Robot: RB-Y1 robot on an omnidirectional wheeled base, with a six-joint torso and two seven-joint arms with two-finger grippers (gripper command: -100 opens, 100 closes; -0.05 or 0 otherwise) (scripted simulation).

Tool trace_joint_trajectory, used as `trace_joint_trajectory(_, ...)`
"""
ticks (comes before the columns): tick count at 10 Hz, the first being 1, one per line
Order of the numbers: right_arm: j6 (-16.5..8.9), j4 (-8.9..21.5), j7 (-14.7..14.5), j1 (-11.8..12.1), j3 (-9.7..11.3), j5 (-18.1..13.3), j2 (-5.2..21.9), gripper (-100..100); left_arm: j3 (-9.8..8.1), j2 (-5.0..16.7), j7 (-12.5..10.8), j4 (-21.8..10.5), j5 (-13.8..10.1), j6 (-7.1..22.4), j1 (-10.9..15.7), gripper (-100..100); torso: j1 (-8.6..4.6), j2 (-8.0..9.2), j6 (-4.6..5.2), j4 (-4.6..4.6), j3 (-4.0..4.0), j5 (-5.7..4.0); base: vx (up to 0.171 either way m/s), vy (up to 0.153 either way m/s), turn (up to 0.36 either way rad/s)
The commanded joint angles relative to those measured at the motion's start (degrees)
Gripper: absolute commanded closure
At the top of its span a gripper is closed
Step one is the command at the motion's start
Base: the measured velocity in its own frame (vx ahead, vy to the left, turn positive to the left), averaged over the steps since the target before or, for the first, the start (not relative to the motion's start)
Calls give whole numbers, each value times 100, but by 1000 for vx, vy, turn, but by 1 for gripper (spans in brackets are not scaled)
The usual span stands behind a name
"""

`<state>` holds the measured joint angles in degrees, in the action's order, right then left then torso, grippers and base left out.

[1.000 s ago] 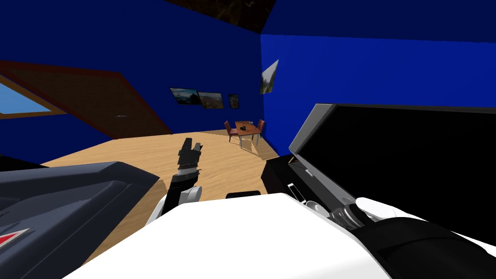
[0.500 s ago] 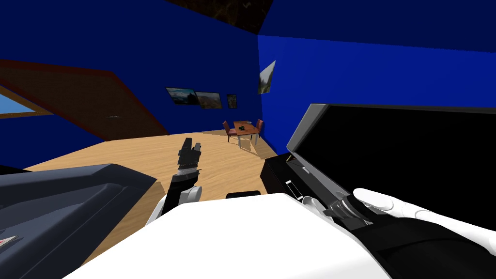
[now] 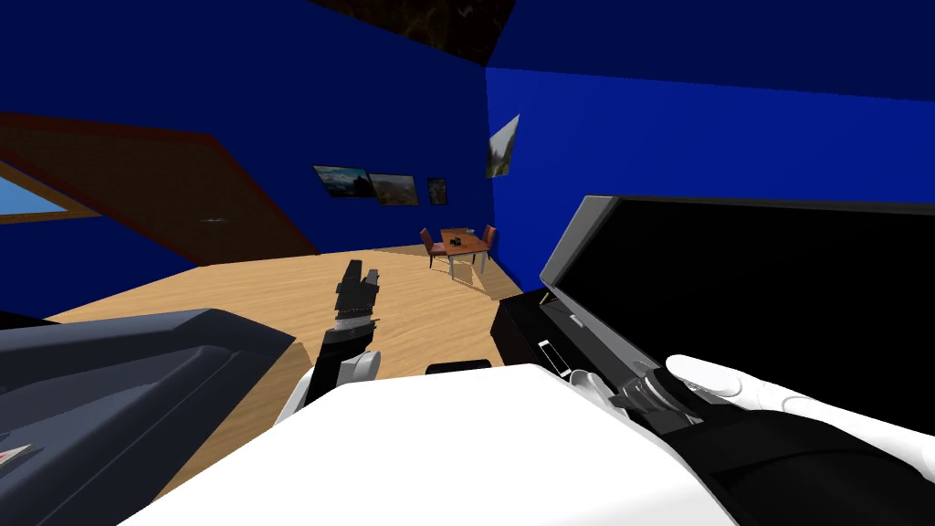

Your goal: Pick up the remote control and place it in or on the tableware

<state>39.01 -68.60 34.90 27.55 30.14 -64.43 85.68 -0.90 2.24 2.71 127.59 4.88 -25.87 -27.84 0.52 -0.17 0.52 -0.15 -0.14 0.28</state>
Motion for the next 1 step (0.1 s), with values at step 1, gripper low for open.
trace_joint_trajectory(1, 0, 0, 0, 0, 0, 0, 0, 0, 0, 0, 0, 0, 0, 0, 0, 0, 0, 0, 0, 0, 0, 0, 0, 0, 0)
